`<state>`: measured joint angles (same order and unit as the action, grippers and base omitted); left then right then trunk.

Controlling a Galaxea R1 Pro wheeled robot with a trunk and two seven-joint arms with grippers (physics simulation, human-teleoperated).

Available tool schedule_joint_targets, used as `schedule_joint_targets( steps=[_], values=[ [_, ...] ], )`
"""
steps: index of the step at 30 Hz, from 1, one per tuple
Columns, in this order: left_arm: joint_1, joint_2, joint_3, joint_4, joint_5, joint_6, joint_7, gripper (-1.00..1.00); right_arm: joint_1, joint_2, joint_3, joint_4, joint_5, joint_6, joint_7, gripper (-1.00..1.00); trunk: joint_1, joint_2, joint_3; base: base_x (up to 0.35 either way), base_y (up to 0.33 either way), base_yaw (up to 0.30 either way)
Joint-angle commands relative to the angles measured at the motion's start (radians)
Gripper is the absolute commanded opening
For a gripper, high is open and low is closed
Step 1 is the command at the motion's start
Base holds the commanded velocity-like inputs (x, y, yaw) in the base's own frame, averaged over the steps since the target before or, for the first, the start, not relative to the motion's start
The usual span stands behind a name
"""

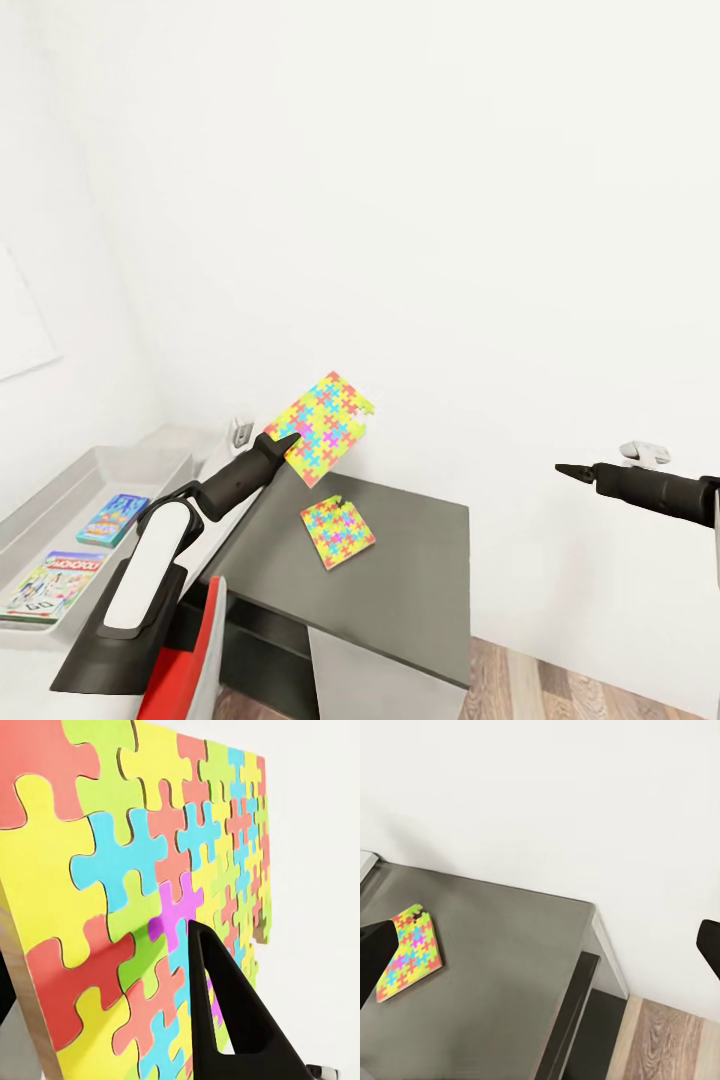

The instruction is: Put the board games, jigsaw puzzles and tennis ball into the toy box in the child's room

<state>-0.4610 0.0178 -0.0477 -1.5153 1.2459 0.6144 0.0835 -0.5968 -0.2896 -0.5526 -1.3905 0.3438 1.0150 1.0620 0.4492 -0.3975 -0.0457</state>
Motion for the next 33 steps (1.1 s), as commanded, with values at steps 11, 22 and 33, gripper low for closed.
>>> schedule_joint_targets(
  steps=[11,22,33],
  values=[
    [-0.001,0.001,0.0,-0.001,0.01,0.001,0.008,-1.0,-0.001,-0.001,-0.001,-0.001,0.01,0.005,0.01,1.0,0.001,-0.002,-0.002,0.045,0.063,0.0],
    [-0.001,0.001,-0.001,-0.002,0.01,0.0,0.012,-1.0,-0.001,-0.002,-0.001,-0.001,0.009,0.005,0.01,1.0,0.001,-0.002,-0.002,0.113,0.183,0.0],
    [-0.001,0.001,-0.001,-0.002,0.01,-0.001,0.013,-1.0,-0.001,-0.002,-0.001,-0.001,0.009,0.006,0.01,1.0,0.001,-0.002,-0.002,0.029,0.042,0.0]
  ],
)
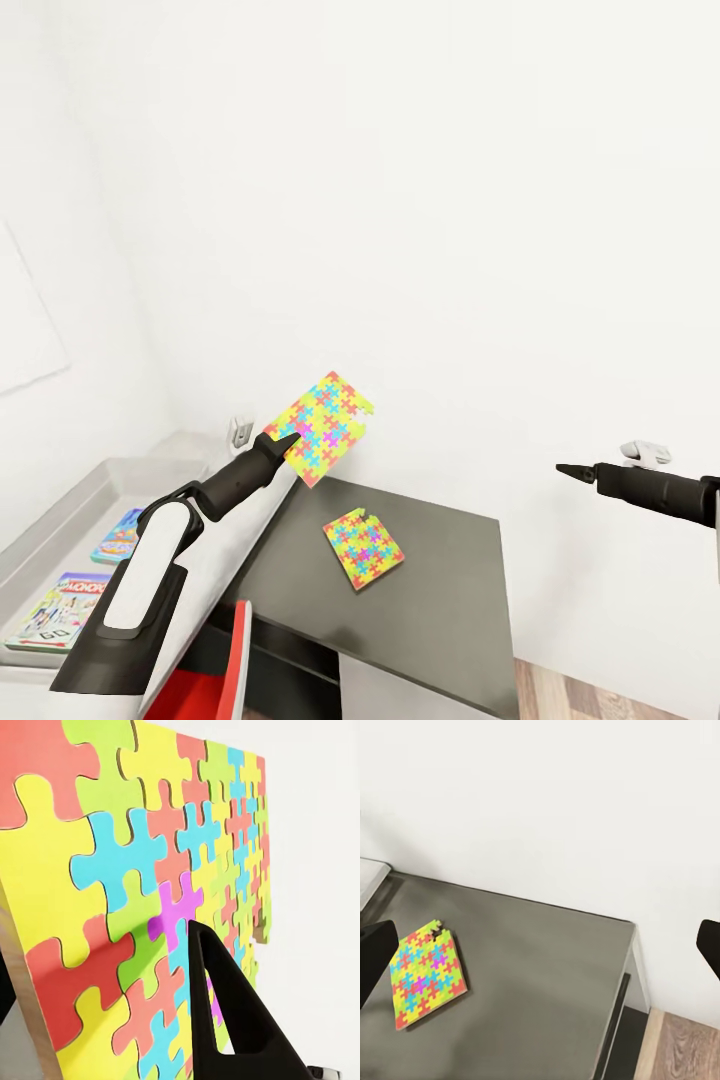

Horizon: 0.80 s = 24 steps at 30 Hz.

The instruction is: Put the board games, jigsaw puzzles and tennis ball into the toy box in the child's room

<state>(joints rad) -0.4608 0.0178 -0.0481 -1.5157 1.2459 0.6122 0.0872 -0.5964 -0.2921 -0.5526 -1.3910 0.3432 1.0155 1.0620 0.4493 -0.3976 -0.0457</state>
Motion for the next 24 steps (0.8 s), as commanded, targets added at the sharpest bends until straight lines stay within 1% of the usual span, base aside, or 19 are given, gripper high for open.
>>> schedule_joint_targets(
  steps=[1,11,15,18,19,21,22,24],
  values=[
    [-0.001,0.001,-0.001,-0.001,0.01,0.001,0.009,-1.0,-0.002,0.0,-0.001,-0.001,0.01,0.005,0.01,1.0,0.001,-0.002,-0.002,0.01,0.014,0.0],
    [-0.001,0.001,-0.001,-0.001,0.01,0.001,0.009,-1.0,-0.001,-0.001,-0.002,-0.002,0.009,0.007,0.011,1.0,0.001,-0.002,-0.002,0.003,0.004,0.0],
    [0.002,0.002,0.013,-0.001,0.01,0.001,0.007,-1.0,0.0,0.0,-0.002,-0.01,0.01,0.008,0.01,1.0,0.001,-0.002,-0.002,0.0,0.0,0.0],
    [0.007,0.002,0.046,-0.001,0.013,0.001,0.006,-1.0,0.0,0.0,-0.001,-0.013,0.01,0.008,0.01,1.0,0.001,-0.002,-0.002,0.0,0.0,0.0],
    [0.014,0.002,0.073,-0.002,0.015,0.002,0.002,-1.0,0.0,0.0,-0.001,-0.014,0.009,0.008,0.01,1.0,0.001,-0.002,-0.002,0.0,0.0,0.0],
    [0.022,0.003,0.106,-0.003,0.018,0.004,-0.001,-1.0,0.0,0.0,-0.001,-0.014,0.009,0.008,0.01,1.0,0.001,-0.002,-0.002,0.0,0.0,0.0],
    [0.022,0.003,0.106,-0.003,0.018,0.004,-0.001,-1.0,0.0,0.0,-0.001,-0.014,0.009,0.008,0.01,1.0,0.001,-0.002,-0.002,0.0,0.0,0.0],
    [0.034,0.006,0.154,-0.003,0.02,0.007,-0.003,-1.0,0.0,0.001,-0.001,-0.014,0.008,0.008,0.01,1.0,0.001,-0.002,-0.002,0.0,0.0,0.0]
  ],
)
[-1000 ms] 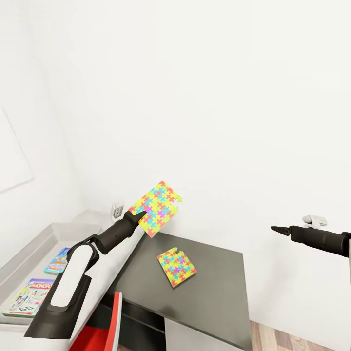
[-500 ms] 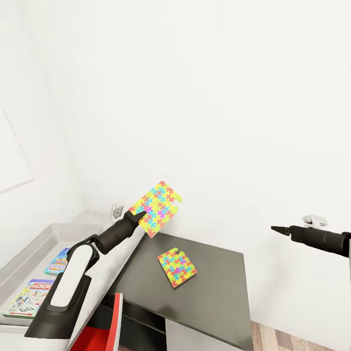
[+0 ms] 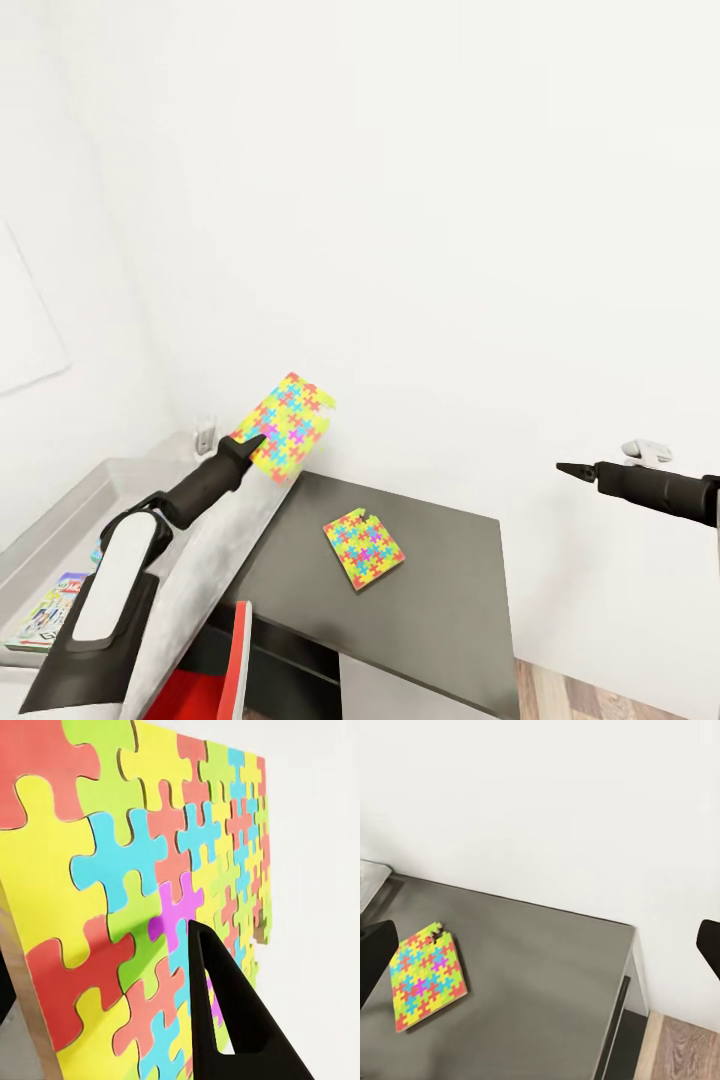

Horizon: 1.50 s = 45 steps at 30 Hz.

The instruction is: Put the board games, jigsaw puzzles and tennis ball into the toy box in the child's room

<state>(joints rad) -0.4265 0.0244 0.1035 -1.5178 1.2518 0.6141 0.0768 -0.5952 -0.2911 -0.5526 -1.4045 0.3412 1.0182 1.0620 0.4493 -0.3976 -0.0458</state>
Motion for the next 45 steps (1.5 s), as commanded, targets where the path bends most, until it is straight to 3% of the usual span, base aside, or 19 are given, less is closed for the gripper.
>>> schedule_joint_targets(
  steps=[1,2,3,10,11,15,16,20,26,28,33,37,45],
  values=[
    [0.006,0.002,0.031,-0.001,0.015,0.006,0.008,-1.0,-0.002,0.001,-0.001,-0.001,0.01,0.005,0.01,1.0,0.001,-0.002,-0.002,0.0,0.0,0.0],
    [0.013,0.006,0.06,-0.001,0.016,0.008,0.009,-1.0,-0.001,0.002,-0.001,-0.001,0.01,0.005,0.01,1.0,0.001,-0.002,-0.002,0.0,0.0,0.0],
    [0.013,0.006,0.06,-0.001,0.016,0.008,0.009,-1.0,-0.001,0.002,-0.001,-0.001,0.01,0.005,0.01,1.0,0.001,-0.002,-0.002,0.0,0.0,0.0],
    [0.036,0.044,0.26,0.017,0.016,0.015,0.038,-1.0,-0.001,0.008,0.001,-0.001,0.01,0.003,0.01,1.0,0.001,-0.002,-0.002,0.0,0.0,0.0],
    [0.036,0.044,0.26,0.017,0.016,0.015,0.038,-1.0,-0.001,0.008,0.001,-0.001,0.01,0.003,0.01,1.0,0.001,-0.002,-0.002,0.0,0.0,0.0],
    [0.038,0.062,0.365,0.056,0.02,0.018,0.104,-1.0,-0.001,0.006,0.021,-0.001,0.011,0.003,0.01,1.0,0.001,-0.002,-0.002,0.0,0.0,0.0],
    [0.038,0.062,0.365,0.056,0.02,0.018,0.104,-1.0,-0.001,0.006,0.021,-0.001,0.011,0.003,0.01,1.0,0.001,-0.002,-0.002,0.0,0.0,0.0],
    [0.033,0.076,0.448,0.125,0.024,0.018,0.155,-1.0,-0.001,0.002,0.042,-0.001,0.011,0.003,0.01,1.0,0.001,-0.002,-0.002,0.0,0.0,0.0],
    [0.031,0.114,0.508,0.184,0.026,0.018,0.177,-1.0,-0.001,0.001,0.052,-0.001,0.011,0.003,0.01,1.0,0.001,-0.002,-0.002,0.0,0.0,0.0],
    [0.029,0.154,0.536,0.237,0.028,0.018,0.185,-1.0,-0.001,0.0,0.055,-0.001,0.011,0.004,0.01,1.0,0.001,-0.002,-0.002,0.0,0.0,0.0],
    [0.027,0.212,0.559,0.295,0.031,0.017,0.184,-1.0,-0.001,-0.001,0.057,-0.001,0.012,0.005,0.01,1.0,0.001,-0.002,-0.002,0.0,0.0,0.0],
    [0.025,0.235,0.595,0.314,0.042,0.017,0.187,-1.0,-0.001,-0.001,0.058,-0.001,0.012,0.005,0.01,1.0,0.001,-0.002,-0.002,0.0,0.0,0.0],
    [-0.001,0.262,0.623,0.347,0.051,0.016,0.194,-1.0,-0.001,0.0,0.058,-0.001,0.012,0.005,0.01,1.0,0.001,-0.002,-0.003,0.0,0.0,0.0]
  ],
)
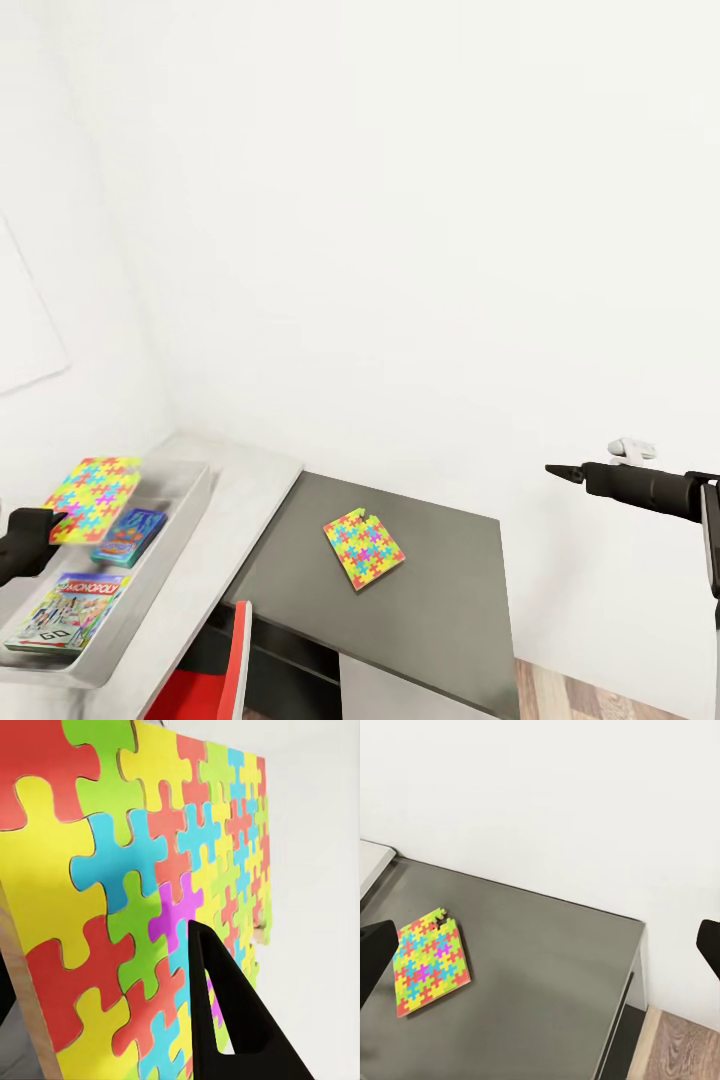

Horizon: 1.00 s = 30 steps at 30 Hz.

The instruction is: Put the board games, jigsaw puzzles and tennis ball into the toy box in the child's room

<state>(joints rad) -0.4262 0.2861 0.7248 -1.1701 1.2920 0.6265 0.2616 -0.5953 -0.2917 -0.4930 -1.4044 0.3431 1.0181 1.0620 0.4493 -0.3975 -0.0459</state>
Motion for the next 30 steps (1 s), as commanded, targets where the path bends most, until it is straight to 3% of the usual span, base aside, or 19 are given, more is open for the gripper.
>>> schedule_joint_targets(
  steps=[1,12,30],
  values=[
    [-0.009,0.003,0.004,0.009,0.01,0.004,0.01,-1.0,-0.001,0.0,-0.001,-0.001,0.01,0.005,0.01,1.0,0.001,-0.002,-0.003,0.0,0.0,0.0],
    [-0.092,0.04,0.006,0.136,0.002,0.002,0.011,-1.0,-0.001,0.002,-0.001,-0.001,0.01,0.005,0.01,1.0,0.001,-0.002,-0.014,0.0,0.0,0.0],
    [-0.133,0.067,0.004,0.211,-0.002,-0.004,0.01,-1.0,-0.001,0.002,-0.001,-0.001,0.01,0.005,0.01,1.0,0.001,-0.002,-0.042,0.0,0.0,0.0]
  ],
)
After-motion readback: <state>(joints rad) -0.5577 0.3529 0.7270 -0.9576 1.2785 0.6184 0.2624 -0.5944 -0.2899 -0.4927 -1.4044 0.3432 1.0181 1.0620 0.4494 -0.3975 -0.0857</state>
